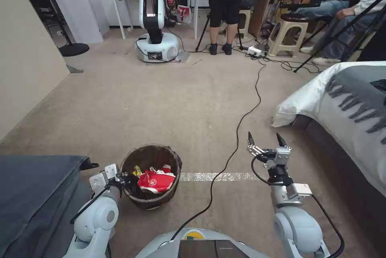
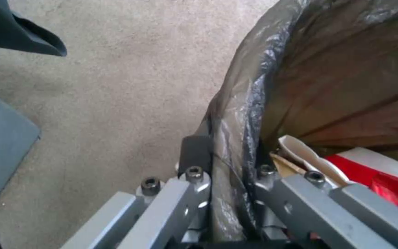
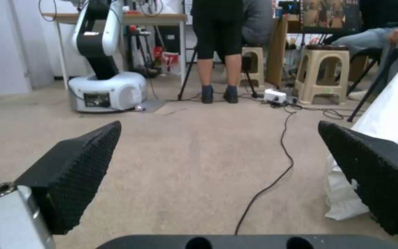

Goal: Pick up the trash bin, then pick up the garbage from the floor and place it into the trash bin.

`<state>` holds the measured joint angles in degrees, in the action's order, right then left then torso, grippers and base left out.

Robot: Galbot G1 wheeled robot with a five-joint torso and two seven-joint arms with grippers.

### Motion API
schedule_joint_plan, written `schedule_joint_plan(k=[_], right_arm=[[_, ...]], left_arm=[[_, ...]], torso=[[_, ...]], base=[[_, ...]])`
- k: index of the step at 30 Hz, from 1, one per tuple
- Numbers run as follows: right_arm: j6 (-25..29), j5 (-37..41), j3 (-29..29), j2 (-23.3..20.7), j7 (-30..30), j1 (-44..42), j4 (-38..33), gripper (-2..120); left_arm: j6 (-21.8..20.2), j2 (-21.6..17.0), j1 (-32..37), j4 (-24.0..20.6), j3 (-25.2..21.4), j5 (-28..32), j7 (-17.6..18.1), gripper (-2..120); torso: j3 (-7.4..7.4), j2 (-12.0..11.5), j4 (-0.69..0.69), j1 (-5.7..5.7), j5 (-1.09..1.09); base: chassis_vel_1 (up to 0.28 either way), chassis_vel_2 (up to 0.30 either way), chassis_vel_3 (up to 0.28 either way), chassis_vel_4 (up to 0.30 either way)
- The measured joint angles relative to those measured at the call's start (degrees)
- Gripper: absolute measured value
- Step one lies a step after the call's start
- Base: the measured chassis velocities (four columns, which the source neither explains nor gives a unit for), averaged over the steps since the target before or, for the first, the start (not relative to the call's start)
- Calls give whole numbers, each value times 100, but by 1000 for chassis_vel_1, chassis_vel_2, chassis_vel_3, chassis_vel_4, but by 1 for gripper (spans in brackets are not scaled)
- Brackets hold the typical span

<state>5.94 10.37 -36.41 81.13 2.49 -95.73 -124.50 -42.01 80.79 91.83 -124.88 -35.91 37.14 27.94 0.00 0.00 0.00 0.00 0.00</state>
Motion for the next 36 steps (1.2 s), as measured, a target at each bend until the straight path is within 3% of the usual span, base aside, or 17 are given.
schedule_joint_plan(k=[7, 18, 20, 23, 29, 36], right_arm=[[0, -6, 13, 1, 2, 8, 2, 100], [0, -18, 29, -1, 2, 11, 2, 100], [0, -18, 29, -1, 2, 11, 2, 100], [0, -23, 34, -2, 1, 6, 0, 100], [-5, -41, 78, -6, 2, 9, -4, 100], [-8, -52, 106, -8, 3, 8, -4, 100]], left_arm=[[-3, 2, -14, 12, 1, 2, -7, 13], [-25, 0, -27, 16, 28, -19, -48, 55], [-25, 0, -27, 16, 28, -23, -51, 56], [-25, 4, -28, 11, 19, -60, -78, 74], [-21, -9, -48, -37, -43, -149, -126, 97], [-19, -19, -59, -87, -100, -242, -141, 100]], torso=[[0, 0, 0, 0, -1], [1, -1, -1, 0, -2], [1, -1, -1, 0, -2], [1, -1, 0, 0, -1], [1, -1, 0, 0, 0], [0, -1, 0, 0, 0]], base=[[0, 0, 0, 0], [0, 0, 0, 0], [0, 0, 0, 0], [0, 0, 0, 0], [0, 0, 0, 0], [0, 0, 0, 0]])
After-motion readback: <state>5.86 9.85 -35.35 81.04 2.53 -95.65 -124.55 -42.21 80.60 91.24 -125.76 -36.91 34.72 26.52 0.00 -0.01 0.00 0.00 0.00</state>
